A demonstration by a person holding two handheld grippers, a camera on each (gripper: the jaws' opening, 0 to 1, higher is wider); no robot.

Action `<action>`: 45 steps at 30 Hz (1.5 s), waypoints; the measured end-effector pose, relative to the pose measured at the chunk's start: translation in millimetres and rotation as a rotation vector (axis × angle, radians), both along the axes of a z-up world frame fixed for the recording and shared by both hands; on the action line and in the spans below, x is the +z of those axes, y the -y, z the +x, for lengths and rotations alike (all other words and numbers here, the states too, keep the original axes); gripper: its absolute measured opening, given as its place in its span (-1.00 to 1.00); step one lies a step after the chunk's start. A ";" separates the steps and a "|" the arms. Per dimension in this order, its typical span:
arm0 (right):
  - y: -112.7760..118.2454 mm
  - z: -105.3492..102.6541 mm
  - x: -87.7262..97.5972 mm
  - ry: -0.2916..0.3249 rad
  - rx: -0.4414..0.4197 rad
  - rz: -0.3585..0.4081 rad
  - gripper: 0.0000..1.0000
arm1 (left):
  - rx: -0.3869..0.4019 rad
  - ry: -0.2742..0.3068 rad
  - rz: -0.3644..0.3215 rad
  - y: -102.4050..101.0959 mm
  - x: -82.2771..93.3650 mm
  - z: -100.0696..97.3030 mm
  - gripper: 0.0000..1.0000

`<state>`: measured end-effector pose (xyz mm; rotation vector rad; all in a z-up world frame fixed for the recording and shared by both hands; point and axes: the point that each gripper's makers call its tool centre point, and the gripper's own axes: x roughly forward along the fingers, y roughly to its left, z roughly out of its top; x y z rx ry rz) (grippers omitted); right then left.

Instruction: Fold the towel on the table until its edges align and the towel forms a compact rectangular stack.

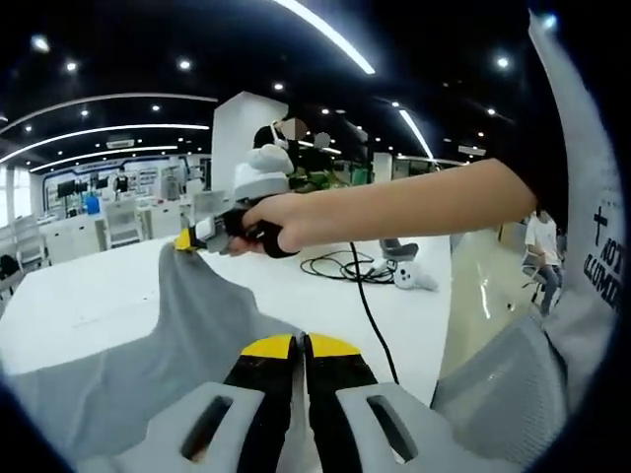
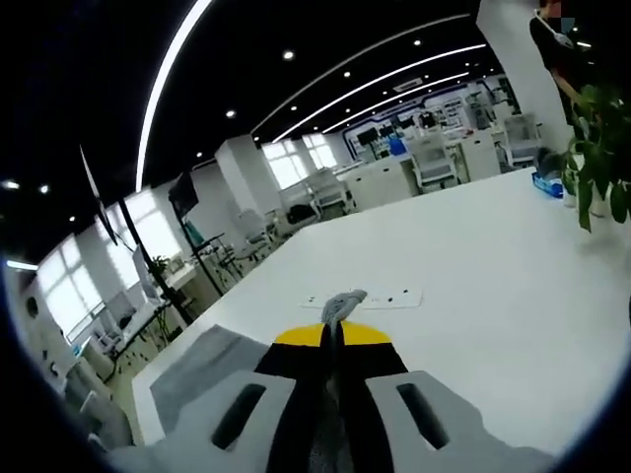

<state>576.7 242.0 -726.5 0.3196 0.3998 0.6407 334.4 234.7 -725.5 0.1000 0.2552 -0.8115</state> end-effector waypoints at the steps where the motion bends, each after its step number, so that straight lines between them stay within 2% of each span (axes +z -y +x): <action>1: -1.8 -0.2 1.3 0.002 0.002 0.001 -0.98 | 0.007 0.005 -0.002 -3.9 3.2 -0.2 -0.93; 5: -21.3 -1.9 17.2 0.065 0.006 -0.037 -0.98 | 0.056 0.005 0.011 -27.4 10.8 -2.0 -0.93; 8: -39.7 -6.1 29.7 0.086 0.010 -0.028 -0.98 | 0.074 0.005 0.014 -46.2 15.2 -7.7 -0.93; 14: -75.7 -12.2 43.4 0.083 0.031 -0.003 -0.98 | 0.118 0.009 0.015 -83.2 23.1 -12.5 -0.93; 21: -117.2 -19.5 57.9 0.117 0.053 0.006 -0.98 | 0.193 0.026 0.011 -132.5 30.1 -15.6 -0.92; 27: -150.3 -18.4 64.4 0.129 0.077 0.001 -0.98 | 0.232 0.037 0.014 -164.3 34.4 -17.1 -0.92; 39: -219.7 -20.2 85.7 0.151 0.134 0.045 -0.98 | 0.371 0.063 0.010 -244.8 45.1 -18.2 -0.92; 41: -229.4 -20.9 87.7 0.150 0.142 0.056 -0.98 | 0.388 0.063 0.011 -253.3 45.6 -18.7 -0.92; 45: -253.5 -25.4 91.3 0.145 0.162 0.075 -0.98 | 0.462 0.065 0.003 -286.7 47.2 -20.8 -0.92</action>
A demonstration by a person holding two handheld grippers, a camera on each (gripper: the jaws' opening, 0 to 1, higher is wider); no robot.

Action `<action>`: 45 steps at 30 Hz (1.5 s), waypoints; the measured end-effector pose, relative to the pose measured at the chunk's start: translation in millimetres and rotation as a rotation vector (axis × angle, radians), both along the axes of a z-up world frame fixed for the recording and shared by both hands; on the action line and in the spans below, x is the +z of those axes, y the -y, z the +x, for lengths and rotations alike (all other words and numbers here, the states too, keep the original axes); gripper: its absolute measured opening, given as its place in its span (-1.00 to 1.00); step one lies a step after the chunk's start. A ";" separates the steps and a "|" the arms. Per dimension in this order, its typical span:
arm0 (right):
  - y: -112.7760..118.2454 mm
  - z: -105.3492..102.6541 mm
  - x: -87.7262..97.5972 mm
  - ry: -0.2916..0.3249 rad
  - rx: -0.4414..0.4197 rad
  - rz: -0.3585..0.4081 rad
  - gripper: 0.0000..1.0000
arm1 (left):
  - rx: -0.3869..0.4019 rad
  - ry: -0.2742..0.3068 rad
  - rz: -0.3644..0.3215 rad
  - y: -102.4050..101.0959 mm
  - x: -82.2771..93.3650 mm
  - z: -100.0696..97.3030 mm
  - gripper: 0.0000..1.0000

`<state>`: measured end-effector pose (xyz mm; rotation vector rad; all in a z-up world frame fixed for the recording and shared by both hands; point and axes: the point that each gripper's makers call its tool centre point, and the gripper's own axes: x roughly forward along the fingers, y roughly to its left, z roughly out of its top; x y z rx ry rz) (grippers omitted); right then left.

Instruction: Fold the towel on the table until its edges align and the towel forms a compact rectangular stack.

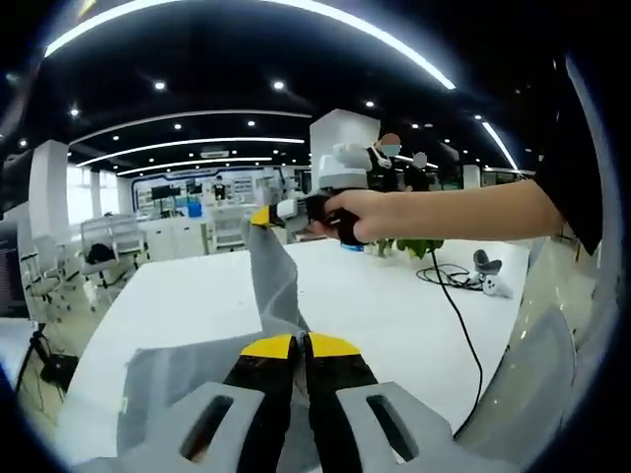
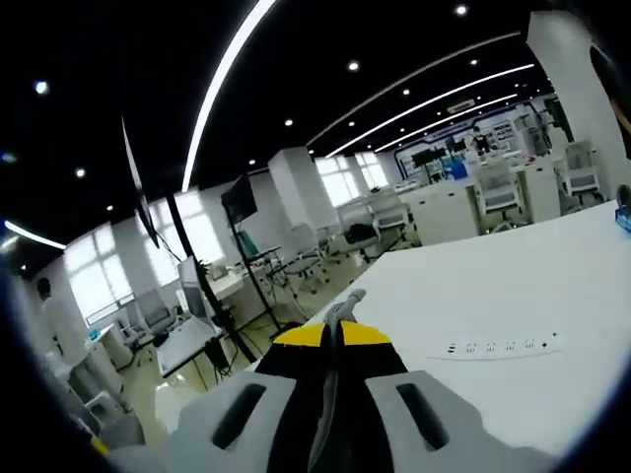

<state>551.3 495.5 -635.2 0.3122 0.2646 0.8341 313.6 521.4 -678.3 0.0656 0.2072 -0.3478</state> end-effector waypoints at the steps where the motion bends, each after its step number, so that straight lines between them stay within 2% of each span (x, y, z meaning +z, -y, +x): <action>1: -4.7 -1.4 0.6 0.002 0.005 -0.001 -0.98 | 0.011 -0.001 -0.005 -5.5 -0.2 -0.4 -0.92; 8: -40.3 -0.6 -3.6 0.003 0.037 -0.006 -0.98 | 0.104 0.009 -0.011 -46.9 -1.7 -4.4 -0.92; 11: -54.9 2.9 -9.3 -0.008 0.050 -0.004 -0.98 | 0.164 0.010 -0.022 -68.2 -4.8 -6.8 -0.92; 19: -98.5 5.2 -26.6 -0.032 0.094 -0.023 -0.98 | 0.255 0.015 -0.046 -105.0 -11.7 -13.4 -0.92; 20: -103.0 5.0 -28.3 -0.034 0.100 -0.025 -0.98 | 0.292 0.024 -0.034 -112.8 -12.6 -14.1 -0.92; 21: -109.6 2.0 -29.9 -0.030 0.111 -0.029 -0.98 | 0.301 0.021 -0.018 -117.0 -17.5 -15.2 -0.93; 22: -114.3 1.2 -31.9 -0.030 0.117 -0.034 -0.98 | 0.342 0.016 -0.023 -124.7 -21.4 -16.6 -0.93; 24: -125.0 -0.3 -37.9 -0.022 0.138 -0.056 -0.98 | 0.372 0.022 -0.066 -132.2 -27.0 -18.0 -0.93; 27: -137.4 2.6 -49.6 -0.023 0.142 -0.079 -0.98 | 0.427 0.017 -0.080 -148.9 -41.5 -21.6 -0.93; 31: -152.6 11.0 -68.6 -0.052 0.141 -0.095 -0.98 | 0.488 0.005 -0.130 -164.6 -57.7 -25.7 -0.93; 33: -164.2 12.4 -82.3 -0.064 0.146 -0.118 -0.98 | 0.530 -0.013 -0.129 -176.9 -72.4 -28.5 -0.93; 35: -171.2 12.5 -91.0 -0.069 0.150 -0.134 -0.98 | 0.565 -0.017 -0.167 -184.9 -83.1 -30.3 -0.93; 40: -195.1 15.9 -120.3 -0.104 0.162 -0.175 -0.98 | 0.621 -0.042 -0.171 -200.6 -104.2 -34.1 -0.93; 42: -202.9 15.1 -130.0 -0.113 0.169 -0.189 -0.98 | 0.653 -0.071 -0.170 -210.0 -120.9 -35.5 -0.93; 44: -211.3 14.5 -140.9 -0.135 0.169 -0.196 -0.98 | 0.688 -0.080 -0.218 -216.1 -130.9 -36.7 -0.93; 45: -216.2 14.3 -146.3 -0.136 0.169 -0.203 -0.98 | 0.706 -0.088 -0.215 -221.5 -136.9 -37.9 -0.93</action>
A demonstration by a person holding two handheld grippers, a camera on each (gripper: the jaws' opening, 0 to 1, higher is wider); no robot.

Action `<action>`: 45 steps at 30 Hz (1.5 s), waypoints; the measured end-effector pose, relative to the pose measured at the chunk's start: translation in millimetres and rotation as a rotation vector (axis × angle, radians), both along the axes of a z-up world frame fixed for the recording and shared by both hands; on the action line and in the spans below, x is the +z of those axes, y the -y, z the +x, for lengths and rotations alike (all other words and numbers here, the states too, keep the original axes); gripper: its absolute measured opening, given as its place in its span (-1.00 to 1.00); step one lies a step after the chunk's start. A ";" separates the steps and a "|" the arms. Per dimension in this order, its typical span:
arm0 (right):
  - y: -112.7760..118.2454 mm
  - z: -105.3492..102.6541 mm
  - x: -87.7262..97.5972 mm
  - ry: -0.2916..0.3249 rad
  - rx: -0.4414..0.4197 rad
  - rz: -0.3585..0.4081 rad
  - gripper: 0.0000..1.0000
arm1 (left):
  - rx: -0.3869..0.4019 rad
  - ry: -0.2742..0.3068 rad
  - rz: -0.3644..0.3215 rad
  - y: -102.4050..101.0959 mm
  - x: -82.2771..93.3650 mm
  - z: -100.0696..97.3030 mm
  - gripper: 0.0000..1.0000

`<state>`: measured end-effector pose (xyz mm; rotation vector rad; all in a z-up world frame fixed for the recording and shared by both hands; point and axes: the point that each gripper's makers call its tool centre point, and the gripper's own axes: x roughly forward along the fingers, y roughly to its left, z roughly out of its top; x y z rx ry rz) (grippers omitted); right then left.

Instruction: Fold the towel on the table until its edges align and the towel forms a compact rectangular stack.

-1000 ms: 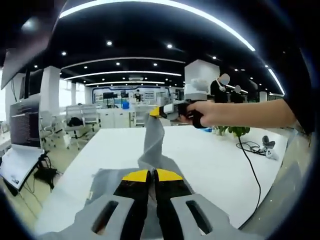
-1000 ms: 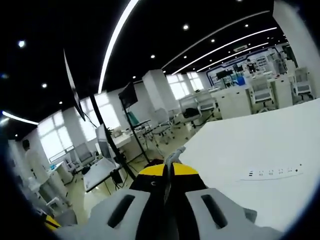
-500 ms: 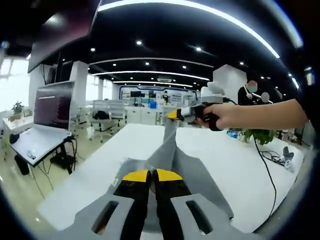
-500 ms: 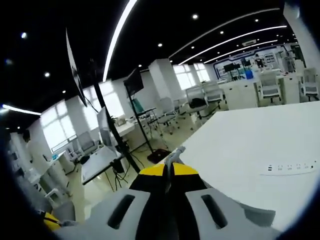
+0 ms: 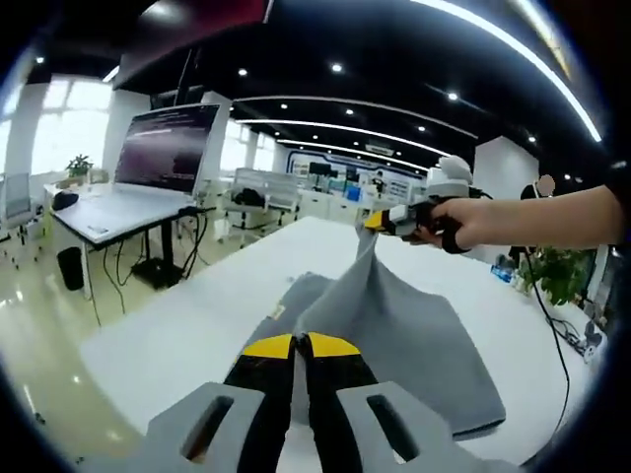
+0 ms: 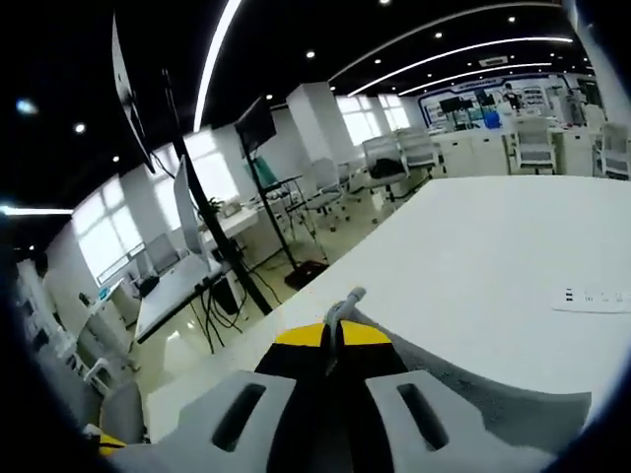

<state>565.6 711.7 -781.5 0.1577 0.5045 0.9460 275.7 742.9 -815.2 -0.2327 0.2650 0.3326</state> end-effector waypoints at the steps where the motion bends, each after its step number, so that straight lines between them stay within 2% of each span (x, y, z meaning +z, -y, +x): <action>1: -2.9 0.0 -3.7 -0.004 0.000 -0.006 -0.98 | 0.010 -0.004 -0.008 -3.4 -3.9 -0.6 -0.93; 3: -8.6 1.2 -9.6 -0.013 0.003 -0.011 -0.97 | 0.060 -0.025 -0.012 -10.6 -10.0 -4.9 -0.93; 5: -13.5 2.4 -13.5 -0.028 -0.001 -0.005 -0.98 | 0.062 -0.020 -0.015 -10.4 -9.3 -3.8 -0.93; 9: -8.7 -9.6 0.3 0.031 -0.009 -0.006 -0.98 | 0.040 -0.001 0.004 -7.0 5.3 -1.0 -0.93; 10: -5.8 -13.4 7.2 0.029 -0.016 0.006 -0.98 | 0.037 0.014 0.010 -5.8 13.0 -0.8 -0.93; 15: -1.5 -3.2 29.3 0.049 -0.067 0.057 -0.98 | 0.054 0.060 0.052 -6.2 33.9 -4.0 -0.93; 18: -13.1 -4.1 27.9 0.055 -0.053 0.059 -0.98 | 0.071 0.062 0.026 -11.4 27.6 -5.3 -0.93; 20: -20.2 -4.3 19.5 0.059 -0.039 0.038 -0.97 | 0.083 0.036 0.014 -14.8 17.6 -5.2 -0.93; 23: -32.4 -3.6 -4.5 0.041 -0.026 0.002 -0.97 | 0.107 0.016 -0.005 -24.4 0.0 -4.7 -0.93; 25: -40.1 -1.2 -29.6 0.034 -0.008 -0.063 -0.97 | 0.120 -0.015 -0.024 -28.9 -16.8 -5.9 -0.93; 27: -46.3 -1.5 -45.4 0.045 0.025 -0.107 -0.97 | 0.127 -0.038 -0.038 -32.4 -30.5 -7.2 -0.93; 29: -52.0 2.0 -54.9 0.049 0.039 -0.120 -0.97 | 0.129 -0.058 -0.037 -32.4 -36.5 -8.0 -0.92; 33: -59.4 4.9 -66.0 0.062 0.067 -0.139 -0.96 | 0.131 -0.083 -0.058 -37.0 -55.3 -7.3 -0.92; 35: -61.6 1.3 -71.6 0.081 0.091 -0.169 -0.96 | 0.132 -0.089 -0.062 -37.6 -58.5 -5.7 -0.92; 39: -75.5 0.5 -76.6 0.095 0.142 -0.171 -0.97 | 0.116 -0.107 -0.061 -41.7 -64.8 -4.1 -0.90; 41: -72.5 -4.5 -71.0 0.118 0.158 -0.179 -0.89 | 0.110 -0.118 -0.063 -45.2 -69.9 -4.2 -0.83; 44: -71.8 -7.9 -68.8 0.134 0.171 -0.185 -0.73 | 0.104 -0.159 -0.052 -48.9 -75.7 -6.3 -0.62; 45: -71.2 -8.3 -68.9 0.138 0.177 -0.189 -0.67 | 0.091 -0.171 -0.047 -49.1 -77.0 -6.2 -0.63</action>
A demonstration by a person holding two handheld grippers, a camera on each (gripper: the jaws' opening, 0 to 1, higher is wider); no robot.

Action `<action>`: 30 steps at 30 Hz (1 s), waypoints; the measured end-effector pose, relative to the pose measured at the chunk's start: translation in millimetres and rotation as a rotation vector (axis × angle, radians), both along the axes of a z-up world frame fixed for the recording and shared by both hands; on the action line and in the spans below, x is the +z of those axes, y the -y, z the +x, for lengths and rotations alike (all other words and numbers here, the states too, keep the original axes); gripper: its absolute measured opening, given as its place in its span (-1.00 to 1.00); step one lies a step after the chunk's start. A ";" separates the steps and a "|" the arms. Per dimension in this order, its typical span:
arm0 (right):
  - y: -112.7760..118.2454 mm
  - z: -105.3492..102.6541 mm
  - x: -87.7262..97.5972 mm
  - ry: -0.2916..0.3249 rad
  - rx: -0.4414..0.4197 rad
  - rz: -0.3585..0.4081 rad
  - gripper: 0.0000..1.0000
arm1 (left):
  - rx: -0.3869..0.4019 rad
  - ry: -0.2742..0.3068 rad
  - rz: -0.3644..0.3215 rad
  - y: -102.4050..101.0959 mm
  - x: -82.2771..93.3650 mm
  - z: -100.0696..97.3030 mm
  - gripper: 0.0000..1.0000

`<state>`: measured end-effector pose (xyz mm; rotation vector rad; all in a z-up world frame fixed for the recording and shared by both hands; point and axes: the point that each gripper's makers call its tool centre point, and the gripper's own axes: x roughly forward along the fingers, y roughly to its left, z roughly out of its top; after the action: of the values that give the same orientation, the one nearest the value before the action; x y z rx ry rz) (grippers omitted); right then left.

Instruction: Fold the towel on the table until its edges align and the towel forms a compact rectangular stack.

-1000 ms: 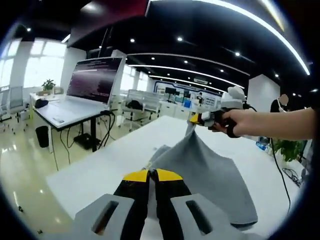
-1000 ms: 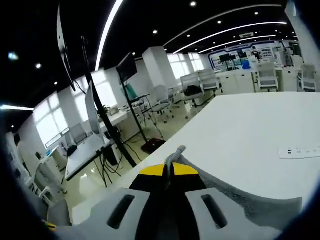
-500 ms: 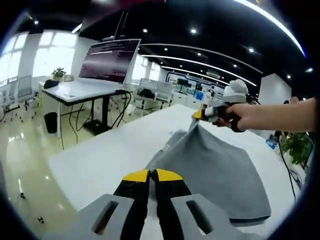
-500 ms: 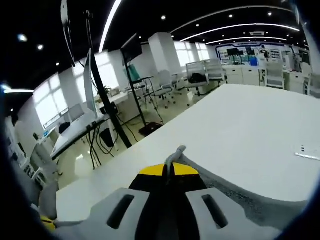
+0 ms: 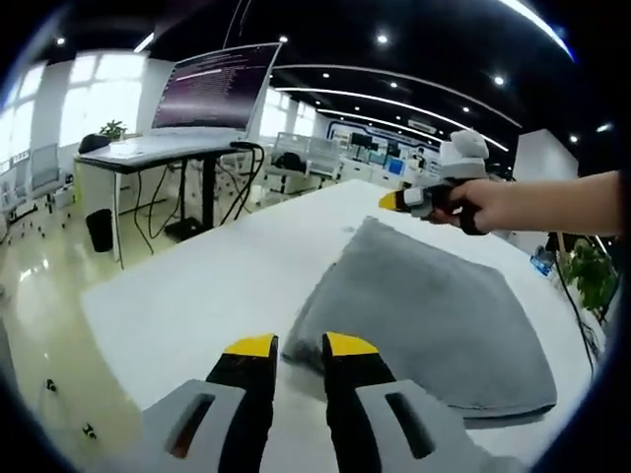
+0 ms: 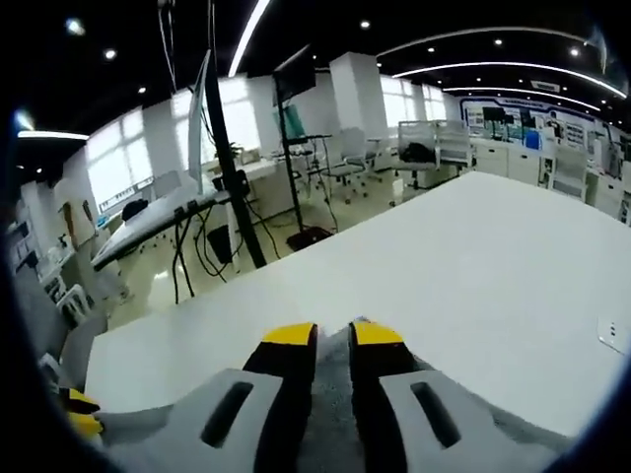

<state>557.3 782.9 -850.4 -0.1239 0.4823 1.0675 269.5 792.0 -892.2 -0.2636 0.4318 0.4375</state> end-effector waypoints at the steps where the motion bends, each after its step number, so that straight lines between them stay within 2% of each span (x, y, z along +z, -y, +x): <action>1: 1.9 -0.5 -0.3 0.008 0.013 -0.012 -0.58 | -0.044 -0.037 0.028 1.1 -2.0 -0.2 -0.63; 3: 8.1 -3.5 -1.5 0.016 0.048 -0.034 -0.43 | -0.083 -0.064 0.063 -0.3 -1.7 0.6 -0.61; 5: 12.5 -1.2 -2.0 0.019 0.043 -0.036 -0.35 | -0.088 -0.069 0.076 -3.9 -0.6 0.5 -0.58; 7: 29.8 -4.3 -1.1 0.019 0.029 -0.039 -0.31 | -0.107 -0.078 0.102 -5.7 2.2 1.5 -0.55; 9: 35.2 -1.8 -2.3 0.014 0.017 -0.045 -0.29 | -0.108 -0.076 0.101 -6.7 4.7 2.1 -0.52; 17: 84.5 -2.7 -2.7 -0.011 -0.020 -0.065 -0.23 | -0.154 -0.093 0.087 -9.2 3.1 6.0 -0.43; 22: 122.5 13.4 -6.6 -0.035 -0.055 -0.091 -0.10 | -0.174 -0.109 0.073 -11.7 -0.7 8.2 -0.33; 30: 176.4 27.1 -12.6 -0.054 -0.117 -0.134 -0.09 | -0.203 -0.139 0.049 -11.8 -7.3 7.9 -0.28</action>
<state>584.4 606.5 -863.0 -0.1831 0.6033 0.9262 277.4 803.8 -899.5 -0.1401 0.5775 0.2682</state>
